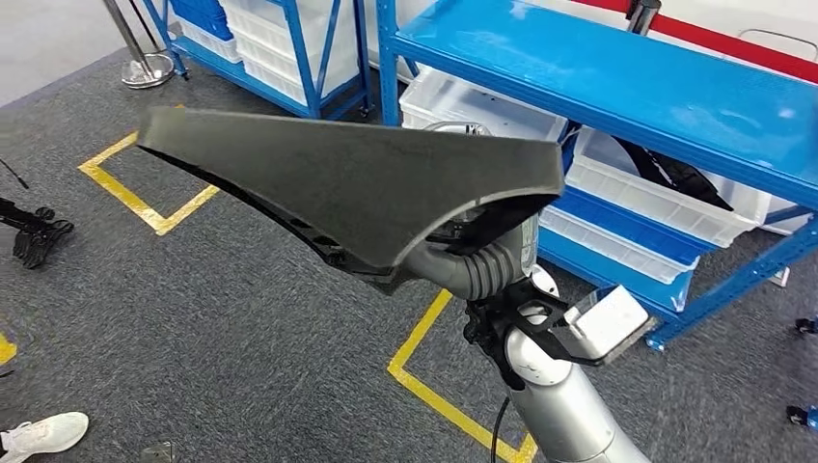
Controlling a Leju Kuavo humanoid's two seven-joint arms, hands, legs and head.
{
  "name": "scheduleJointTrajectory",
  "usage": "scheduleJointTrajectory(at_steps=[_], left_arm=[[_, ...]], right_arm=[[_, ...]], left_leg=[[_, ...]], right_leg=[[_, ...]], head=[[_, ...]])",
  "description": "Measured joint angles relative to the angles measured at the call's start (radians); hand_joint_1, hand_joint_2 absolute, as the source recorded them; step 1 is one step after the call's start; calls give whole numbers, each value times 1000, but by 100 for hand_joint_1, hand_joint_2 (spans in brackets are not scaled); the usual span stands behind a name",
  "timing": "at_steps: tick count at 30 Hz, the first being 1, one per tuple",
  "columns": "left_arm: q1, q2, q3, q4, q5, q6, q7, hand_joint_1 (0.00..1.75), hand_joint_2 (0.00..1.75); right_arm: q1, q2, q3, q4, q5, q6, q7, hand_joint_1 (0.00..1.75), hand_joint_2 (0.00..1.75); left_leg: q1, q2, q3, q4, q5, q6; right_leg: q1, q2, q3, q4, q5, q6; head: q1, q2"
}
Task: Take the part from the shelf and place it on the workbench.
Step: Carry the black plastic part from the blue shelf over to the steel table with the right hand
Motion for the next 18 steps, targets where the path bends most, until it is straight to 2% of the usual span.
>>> scheduleJointTrajectory(at_steps=[1,2,3,4,5,6,7,8,9,10,12,13,15,17,18], left_arm=[[-1,-1,0,0,2,-1,-1,0,175],[-2,-2,0,0,3,-2,-2,0,175],[-2,-2,0,0,3,-2,-2,0,175],[-1,-2,0,0,4,-2,-2,0,175],[0,-3,0,0,4,-3,-2,0,175],[0,-3,0,0,5,-3,-3,0,175],[0,-4,0,0,6,-4,-3,0,175],[0,-5,1,0,8,-5,-4,0,175],[1,-5,1,0,9,-6,-5,0,175],[2,-5,2,0,10,-7,-6,0,175],[5,-4,3,0,11,-6,-8,0,175],[6,-4,5,0,11,-6,-8,0,175],[6,-4,9,1,10,-5,-9,0,175],[4,-5,11,1,9,-5,-10,0,175],[4,-5,12,1,9,-4,-10,0,175]], right_arm=[[0,-2,1,-1,0,0,0,175,175],[2,-4,1,-2,0,0,0,175,175],[4,-6,2,-2,0,0,1,175,175],[6,-8,2,-2,0,1,1,175,175],[7,-10,2,-2,0,2,2,175,175],[7,-11,3,-2,0,3,2,175,175],[7,-11,3,-3,0,5,3,175,175],[6,-11,4,-3,0,7,3,175,175],[6,-12,4,-4,-1,9,4,175,175],[6,-12,4,-4,-1,10,5,175,175],[5,-12,5,-4,-2,12,7,175,175],[5,-11,6,-4,-2,13,7,175,175],[4,-9,6,-5,-2,16,7,175,175],[4,-8,7,-7,-3,18,8,175,175],[4,-8,7,-7,-3,18,8,175,175]], left_leg=[[1,-11,1,-4,4,3],[2,-24,0,-5,5,5],[1,-37,-2,-5,6,5],[1,-51,-2,-4,6,4],[2,-65,-2,-4,6,3],[2,-78,-2,-2,6,1],[3,-91,-3,1,6,-2],[2,-104,-6,7,3,-7],[1,-113,-10,13,1,-14],[1,-121,-15,17,0,-21],[5,-132,-23,18,2,-34],[7,-130,-26,21,1,-39],[9,-91,-50,74,-32,-50],[13,-37,-111,204,-97,-61],[16,-24,-144,270,-123,-65]], right_leg=[[-3,25,-32,66,-29,-4],[-6,38,-69,140,-57,-7],[-7,44,-102,202,-76,-5],[-9,45,-121,233,-80,1],[-11,46,-118,218,-66,10],[-14,49,-96,165,-38,21],[-18,61,-62,88,-4,31],[-22,76,-30,18,24,35],[-24,87,-8,-31,43,34],[-24,94,2,-55,52,28],[-23,82,4,-59,57,12],[-24,76,5,-61,59,5],[-30,58,11,-66,62,-10],[-26,39,15,-67,58,-22],[-23,29,16,-67,56,-24]], head=[[3,0],[4,0],[6,0],[6,0],[6,0],[6,0],[7,0],[7,0],[7,0],[7,0],[6,0],[6,0],[0,0],[-7,0],[-7,0]])
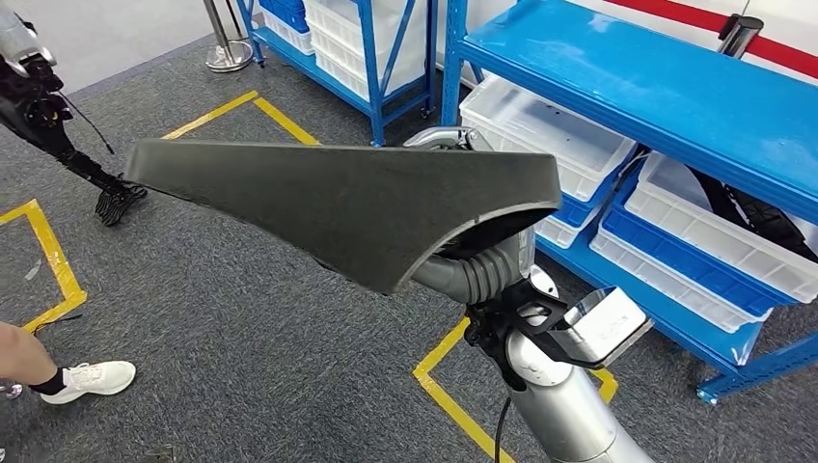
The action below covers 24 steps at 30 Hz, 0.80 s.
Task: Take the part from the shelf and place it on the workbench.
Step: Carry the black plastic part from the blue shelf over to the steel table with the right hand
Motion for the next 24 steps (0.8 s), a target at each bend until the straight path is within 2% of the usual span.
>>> scheduleJointTrajectory(at_steps=[1,2,3,4,6,7,8,10,11,12,14,15,16,17,18,19,20,21,22,23,24], left_arm=[[0,0,1,0,0,0,0,0,175],[1,0,1,0,-1,0,0,0,175],[1,0,1,0,-1,1,0,0,175],[0,0,2,0,-1,1,0,0,175],[-1,1,2,0,-2,2,0,0,175],[-2,1,2,0,-4,2,0,0,175],[-3,1,2,0,-4,2,0,0,175],[-2,1,2,0,-5,2,1,0,175],[-2,1,2,0,-5,2,1,0,175],[-3,0,2,0,-5,2,1,0,175],[-5,-1,2,0,-5,1,1,0,175],[-6,-1,2,0,-5,1,1,0,175],[-6,-1,2,0,-5,1,2,0,175],[-5,-2,2,0,-5,1,2,0,175],[-4,-2,2,0,-5,1,2,0,175],[-4,-2,2,0,-5,1,2,0,175],[-4,-3,2,0,-5,1,3,0,175],[-4,-4,2,0,-5,1,3,0,175],[-4,-4,2,0,-5,1,3,0,175],[-3,-4,2,0,-5,1,4,0,175],[-1,-4,2,0,-5,2,4,0,175]], right_arm=[[0,0,0,0,-1,0,0,175,175],[0,0,1,0,-2,0,0,175,175],[0,0,1,-1,-2,0,0,175,175],[0,0,2,-2,-3,0,0,175,175],[0,0,2,-6,-4,1,1,175,175],[0,0,2,-8,-5,1,1,175,175],[0,0,3,-9,-6,1,1,175,175],[0,0,4,-12,-8,2,2,175,175],[0,0,4,-14,-9,2,3,175,175],[0,-1,4,-16,-9,2,3,175,175],[2,-4,3,-20,-10,2,3,175,175],[4,-7,3,-20,-11,2,3,175,175],[6,-9,3,-21,-11,2,3,175,175],[7,-11,3,-21,-12,2,3,175,175],[8,-13,3,-21,-12,2,3,175,175],[8,-13,3,-21,-12,2,3,175,175],[7,-14,3,-21,-12,2,3,175,175],[7,-14,3,-22,-12,3,3,175,175],[7,-14,3,-22,-13,3,3,175,175],[6,-14,3,-23,-14,5,3,175,175],[6,-14,3,-24,-15,6,3,175,175]], left_leg=[[3,5,-21,40,-10,-2],[4,8,-24,43,-3,-3],[4,12,-3,3,22,-1],[3,23,34,-65,55,4],[-6,57,107,-196,99,18],[-11,67,124,-227,105,24],[-16,67,128,-238,104,30],[-16,46,132,-248,109,40],[-14,36,138,-259,115,46],[-11,25,145,-270,121,53],[-9,4,153,-280,127,60],[-10,-9,153,-279,127,61],[-10,-22,152,-279,127,61],[-10,-36,152,-279,126,61],[-9,-50,153,-279,126,60],[-9,-63,154,-278,125,58],[-10,-76,153,-275,124,55],[-12,-88,152,-271,121,50],[-13,-97,149,-268,119,45],[-13,-105,146,-265,118,38],[-12,-112,143,-264,117,31]], right_leg=[[2,-10,0,0,-1,-1],[3,-20,1,0,-2,-1],[4,-29,2,0,-4,-1],[5,-37,5,0,-6,0],[12,-52,9,0,-11,7],[15,-60,11,0,-14,11],[17,-67,12,0,-16,16],[19,-78,15,-2,-21,26],[20,-67,12,8,-29,28],[20,-48,0,37,-45,27],[16,0,-59,161,-99,18],[14,12,-98,234,-124,17],[13,16,-129,285,-138,20],[11,18,-142,298,-134,27],[10,19,-134,268,-113,37],[7,24,-107,202,-81,46],[4,40,-73,122,-46,53],[2,54,-42,55,-19,54],[1,64,-22,12,-2,50],[2,69,-13,-6,6,44],[3,61,-11,-6,8,37]], head=[[0,0],[0,0],[0,0],[-1,0],[1,0],[1,0],[2,0],[2,0],[4,0],[6,0],[12,0],[13,0],[16,0],[16,0],[16,0],[16,0],[16,0],[16,0],[16,0],[16,0],[15,0]])
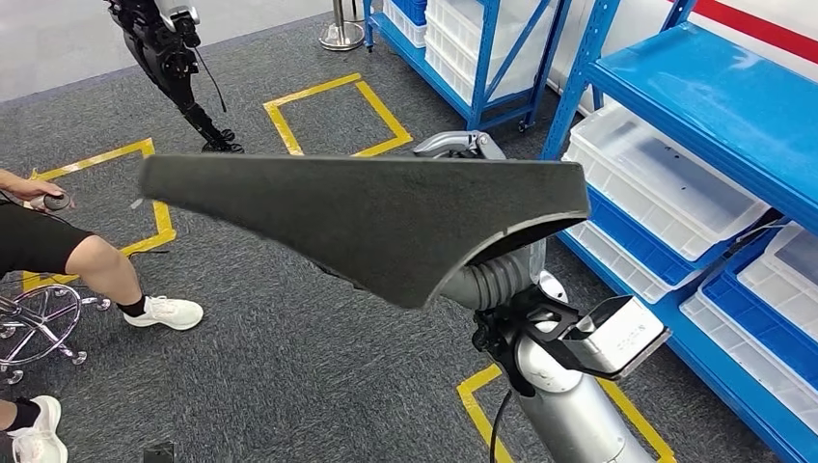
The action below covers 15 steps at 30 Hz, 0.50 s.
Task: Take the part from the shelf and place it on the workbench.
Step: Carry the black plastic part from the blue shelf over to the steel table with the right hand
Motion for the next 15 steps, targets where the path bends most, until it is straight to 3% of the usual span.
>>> scheduleJointTrajectory(at_steps=[1,3,5,7,8,9,12,14,15], left_arm=[[2,1,0,0,0,0,1,0,175],[3,2,0,0,0,2,1,0,175],[2,1,0,1,0,3,2,0,175],[2,1,0,1,-1,3,2,0,175],[2,1,0,1,-1,3,2,0,175],[2,0,0,1,-1,4,2,0,175],[1,0,0,0,-2,4,2,0,175],[-1,-1,0,0,-3,3,2,0,175],[-1,-1,0,0,-4,3,3,0,175]], right_arm=[[0,0,0,-1,0,2,0,175,175],[0,1,0,-2,0,5,0,175,175],[0,2,0,-3,-1,7,-1,175,175],[1,2,0,-4,-2,8,-1,175,175],[1,2,0,-4,-2,8,-2,175,175],[1,2,0,-4,-2,8,-2,175,175],[1,2,0,-5,-2,10,-4,175,175],[1,2,-1,-6,-3,12,-7,175,175],[2,2,-1,-6,-3,13,-8,175,175]], left_leg=[[4,-4,-3,1,0,-5],[6,28,-19,35,-22,-16],[10,86,-70,145,-78,-26],[19,111,-136,270,-126,-36],[23,116,-152,294,-126,-40],[27,120,-147,278,-108,-43],[31,166,-46,86,-17,-46],[23,180,-14,24,-2,-35],[17,169,-16,23,-5,-26]], right_leg=[[-4,-8,2,-2,2,-7],[-10,-26,11,-10,5,-22],[-7,-45,19,-14,2,-36],[-1,-65,23,-14,-3,-43],[0,-75,25,-13,-6,-43],[1,-84,28,-13,-9,-41],[5,-109,42,-10,-23,-26],[13,-123,47,-11,-31,-13],[16,-130,48,-13,-32,-7]], head=[[0,0],[-5,0],[-11,0],[-13,0],[-13,0],[-13,0],[-13,0],[-10,0],[-9,0]])
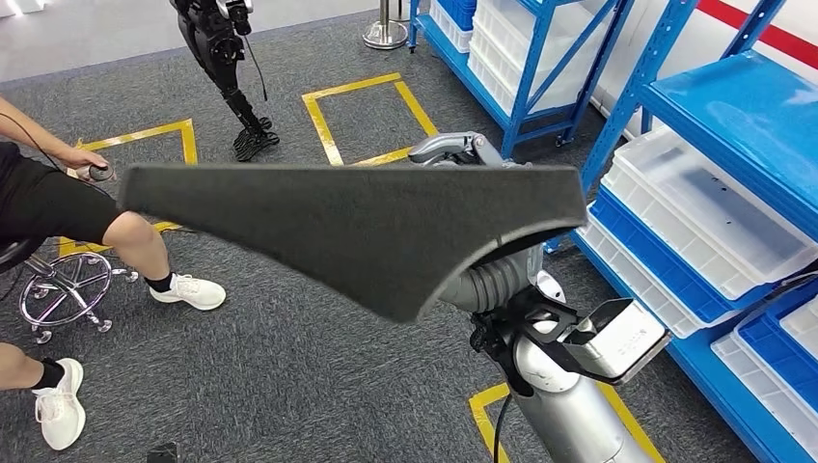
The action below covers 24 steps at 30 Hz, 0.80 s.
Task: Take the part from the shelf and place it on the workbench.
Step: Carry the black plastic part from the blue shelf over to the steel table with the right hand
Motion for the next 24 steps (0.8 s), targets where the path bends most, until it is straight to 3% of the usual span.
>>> scheduleJointTrajectory(at_steps=[1,3,4,6,8,9,10,12,14,16,17,19,21,23,24], left_arm=[[0,0,0,0,-1,0,0,0,175],[0,0,0,0,-4,0,1,0,175],[-1,-1,0,0,-6,0,1,0,175],[-3,-1,0,0,-8,1,2,0,175],[-3,-1,0,0,-8,2,2,0,175],[-3,-1,0,0,-8,2,2,0,175],[-3,-1,0,0,-8,2,2,0,175],[-3,-2,0,0,-8,2,2,0,175],[-2,-2,0,0,-8,2,2,0,175],[1,-2,0,0,-8,2,2,0,175],[3,-1,0,0,-8,2,2,0,175],[3,1,0,0,-9,3,1,0,175],[2,1,0,0,-9,3,0,0,175],[1,1,0,0,-9,2,-1,0,175],[1,1,0,0,-9,2,-1,0,175]], right_arm=[[0,0,0,-1,0,1,-1,175,175],[1,0,-2,-3,-1,2,-2,175,175],[2,-1,-4,-5,-1,2,-3,175,175],[7,-5,-10,-8,-1,5,-5,175,175],[15,-10,-14,-8,-1,8,-5,175,175],[17,-12,-15,-8,-1,9,-5,175,175],[19,-13,-16,-8,0,10,-5,175,175],[19,-14,-17,-10,0,12,-5,175,175],[20,-15,-17,-11,0,12,-6,175,175],[21,-15,-18,-13,0,13,-7,175,175],[21,-14,-18,-13,0,14,-7,175,175],[22,-11,-18,-15,0,16,-8,175,175],[25,-9,-18,-16,0,18,-9,175,175],[30,-9,-18,-16,0,19,-9,175,175],[32,-9,-18,-16,0,19,-10,175,175]], left_leg=[[-2,-11,-1,-3,1,9],[-3,-31,3,-15,8,27],[-3,-41,6,-21,12,36],[-5,-63,7,-24,13,46],[-9,-90,7,-24,12,48],[-11,-104,8,-24,12,48],[-12,-119,9,-23,12,48],[-15,-145,10,-21,10,46],[-18,-165,6,-18,9,40],[-17,-181,1,-19,9,29],[-15,-182,-1,-16,7,24],[-14,-141,-21,30,-21,13],[-11,-78,-80,153,-82,4],[-3,-55,-140,263,-118,-5],[0,-51,-147,269,-110,-7]], right_leg=[[1,-7,2,-2,-2,6],[-1,15,-10,22,-18,13],[-2,37,-30,65,-40,11],[-6,77,-105,210,-99,0],[-6,85,-170,318,-127,1],[-6,87,-176,311,-114,7],[-5,91,-160,261,-85,14],[-5,125,-96,105,-13,20],[-5,151,-58,18,27,10],[-5,142,-52,10,34,-5],[-9,133,-48,7,36,-11],[-14,113,-36,-2,38,-27],[-10,91,-28,-5,35,-41],[-3,69,-25,-5,30,-46],[-2,59,-24,-4,28,-46]], head=[[1,0],[3,0],[6,0],[11,0],[13,0],[13,0],[13,0],[13,0],[12,0],[12,0],[12,0],[7,0],[2,0],[2,0],[2,0]])
